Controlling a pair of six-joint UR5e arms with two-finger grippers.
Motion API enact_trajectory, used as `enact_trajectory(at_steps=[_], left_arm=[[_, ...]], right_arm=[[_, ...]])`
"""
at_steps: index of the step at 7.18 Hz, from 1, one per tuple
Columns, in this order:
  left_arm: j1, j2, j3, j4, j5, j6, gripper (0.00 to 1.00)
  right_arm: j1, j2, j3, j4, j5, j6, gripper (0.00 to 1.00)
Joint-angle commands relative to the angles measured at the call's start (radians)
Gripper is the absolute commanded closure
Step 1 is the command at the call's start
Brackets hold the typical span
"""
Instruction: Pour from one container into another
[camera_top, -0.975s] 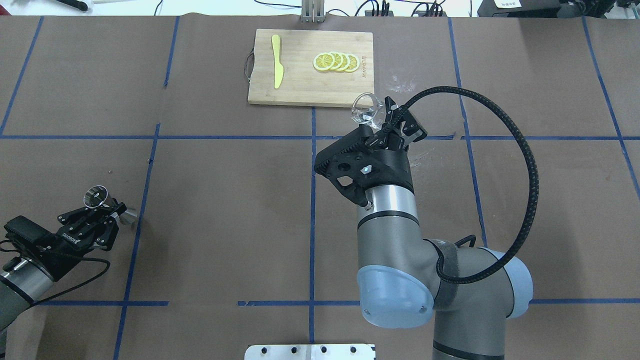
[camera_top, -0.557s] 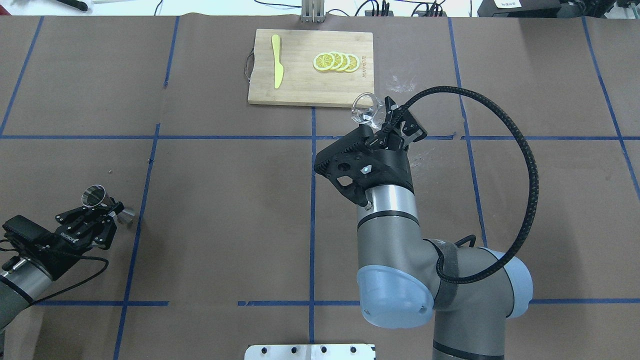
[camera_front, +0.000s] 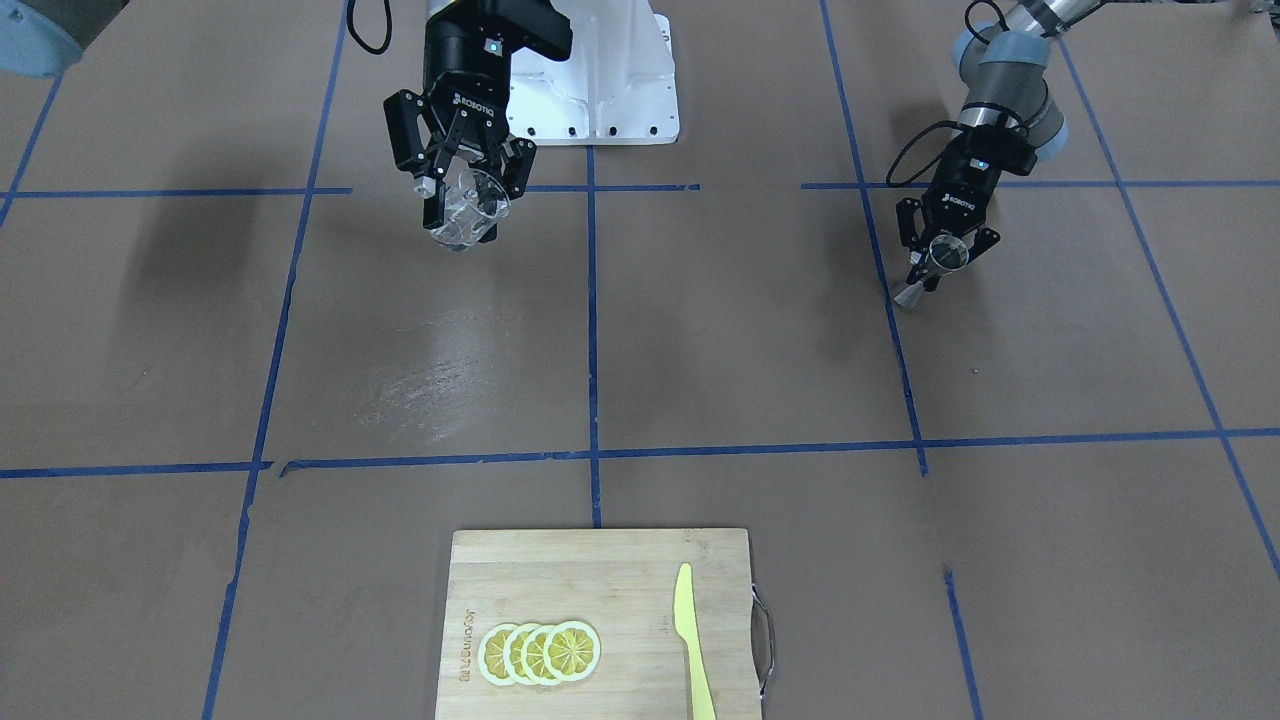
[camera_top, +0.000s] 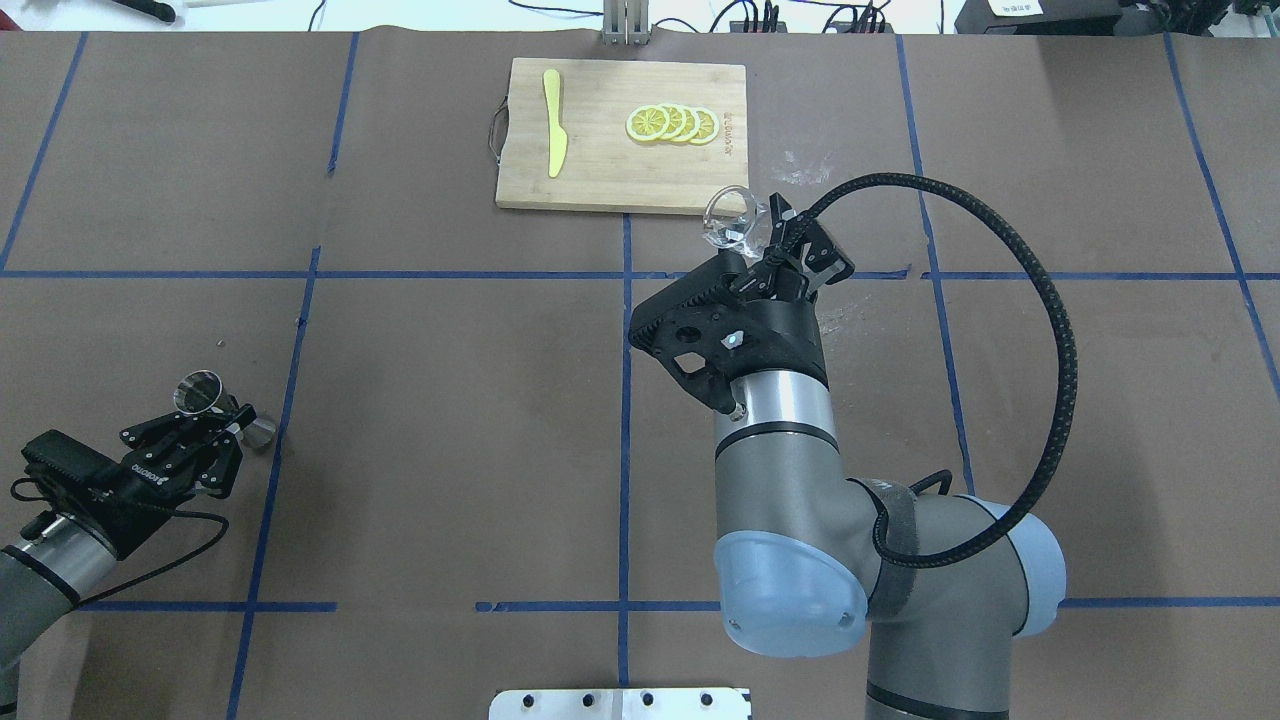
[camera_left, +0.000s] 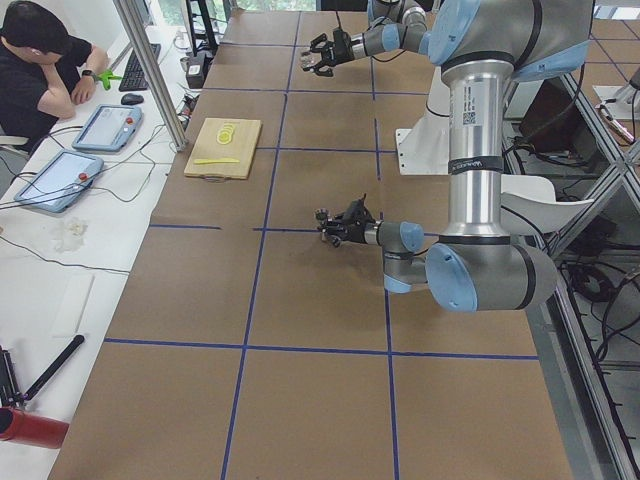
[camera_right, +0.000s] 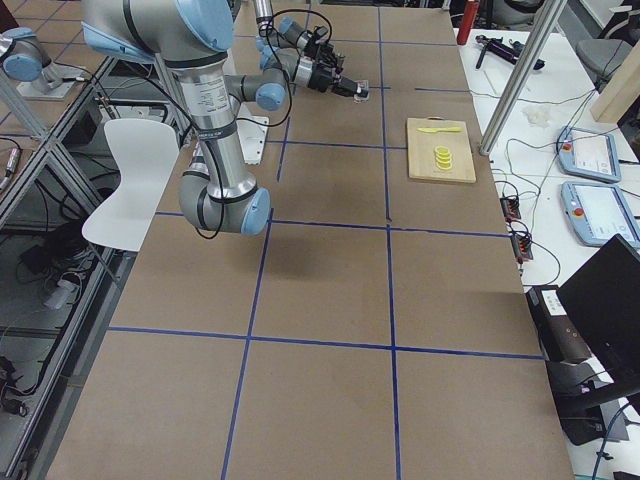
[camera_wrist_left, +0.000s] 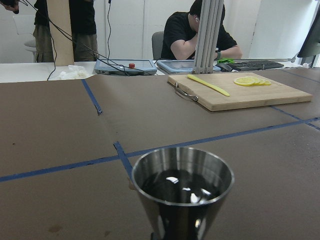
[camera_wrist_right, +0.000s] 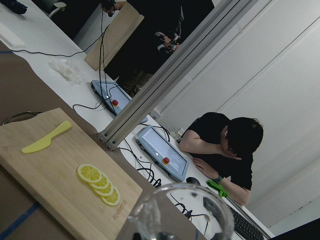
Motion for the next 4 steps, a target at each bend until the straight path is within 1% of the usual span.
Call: enact_trajectory(at_steps=[1,4], left_arm=[[0.000,-0.001,0.000,0.002,0.000,0.003,1.00],[0.001,-0.001,0.002,0.002,0.000,0.007,1.00]], right_arm=[[0.000,0.000,0.000,0.000,0.000,0.001,1.00],[0.000,0.000,0.000,0.000,0.000,0.000,1.00]])
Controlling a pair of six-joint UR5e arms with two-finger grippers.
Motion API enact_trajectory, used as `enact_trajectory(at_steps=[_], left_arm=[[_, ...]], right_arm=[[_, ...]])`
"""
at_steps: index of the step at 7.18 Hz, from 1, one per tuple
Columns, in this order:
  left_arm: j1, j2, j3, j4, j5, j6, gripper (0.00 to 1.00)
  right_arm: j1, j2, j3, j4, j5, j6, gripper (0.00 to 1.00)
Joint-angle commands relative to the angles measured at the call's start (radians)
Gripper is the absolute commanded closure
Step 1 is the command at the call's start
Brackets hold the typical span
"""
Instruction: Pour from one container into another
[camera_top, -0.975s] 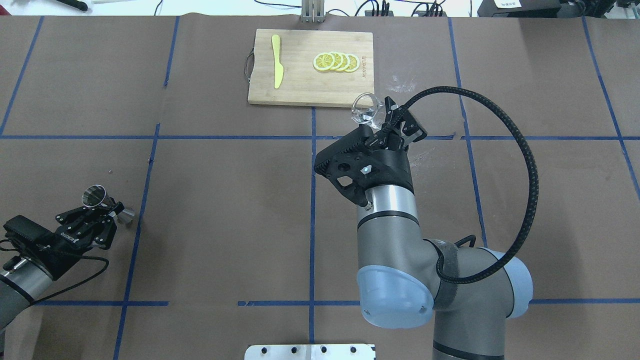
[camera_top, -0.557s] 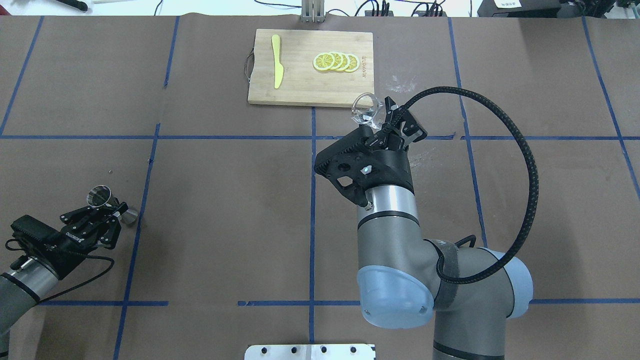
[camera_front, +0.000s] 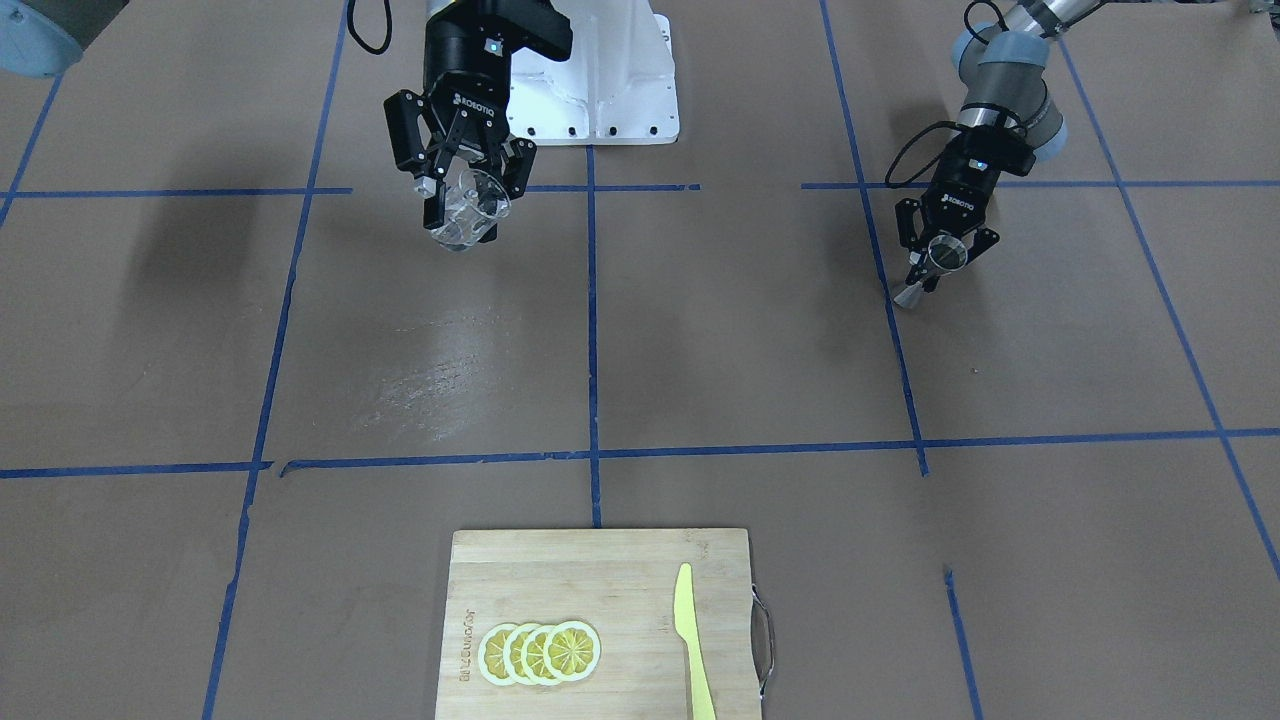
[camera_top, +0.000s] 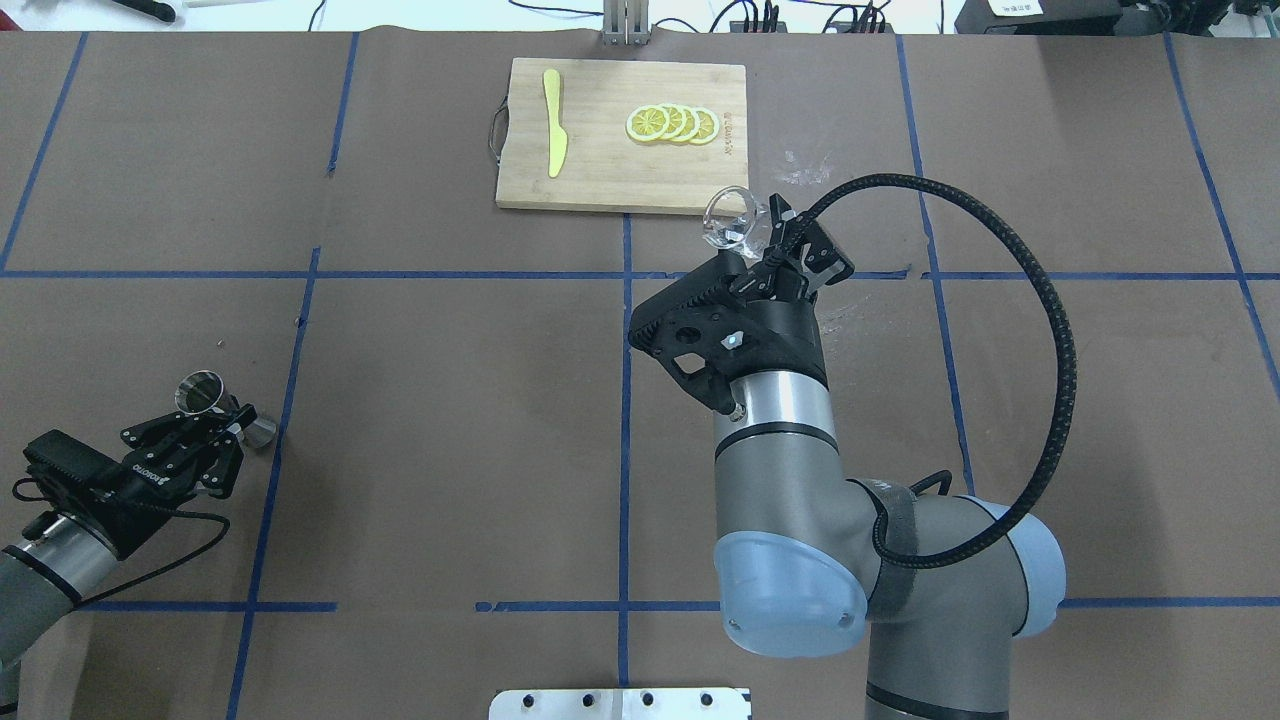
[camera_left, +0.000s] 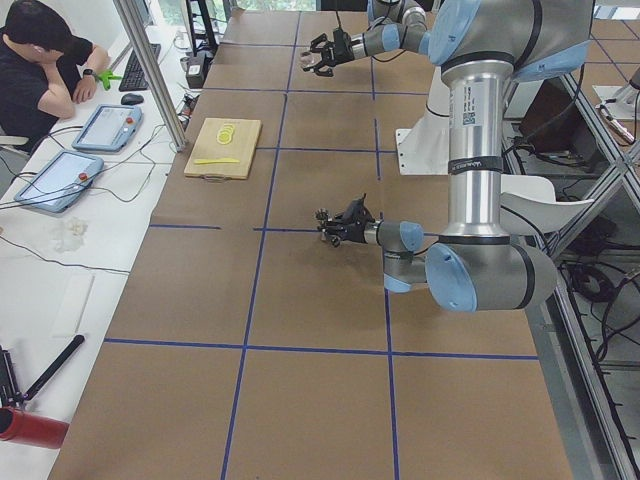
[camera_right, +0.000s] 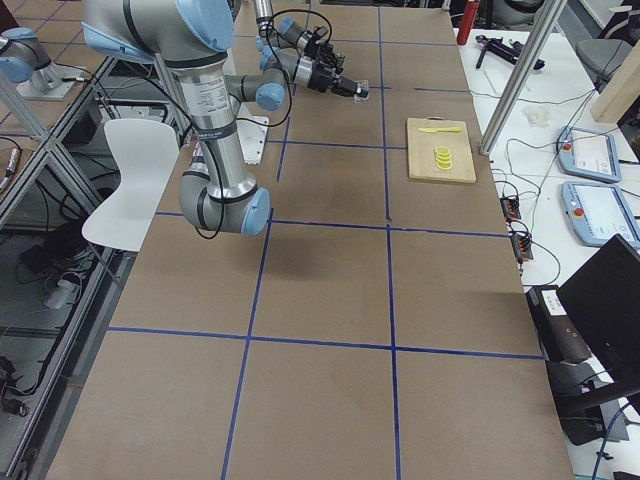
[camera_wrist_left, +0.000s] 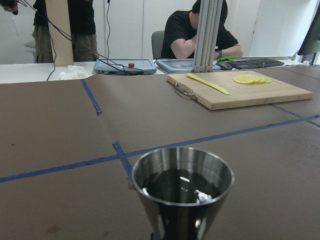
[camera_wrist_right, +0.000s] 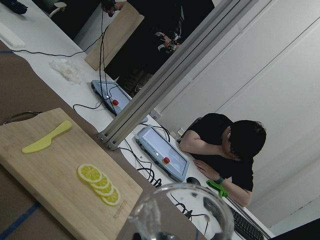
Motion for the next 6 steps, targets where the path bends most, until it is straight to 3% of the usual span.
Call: enact_trajectory(at_steps=[1,6], left_arm=[[0.001,0.000,0.003,0.000,0.000,0.001,1.00],[0.004,-0.002,0.010,0.000,0.000,0.001,1.00]], right_arm=[[0.002,-0.002,0.000,0.000,0.000,0.000,1.00],[0.000,-0.002,0.000,0.000,0.000,0.000,1.00]])
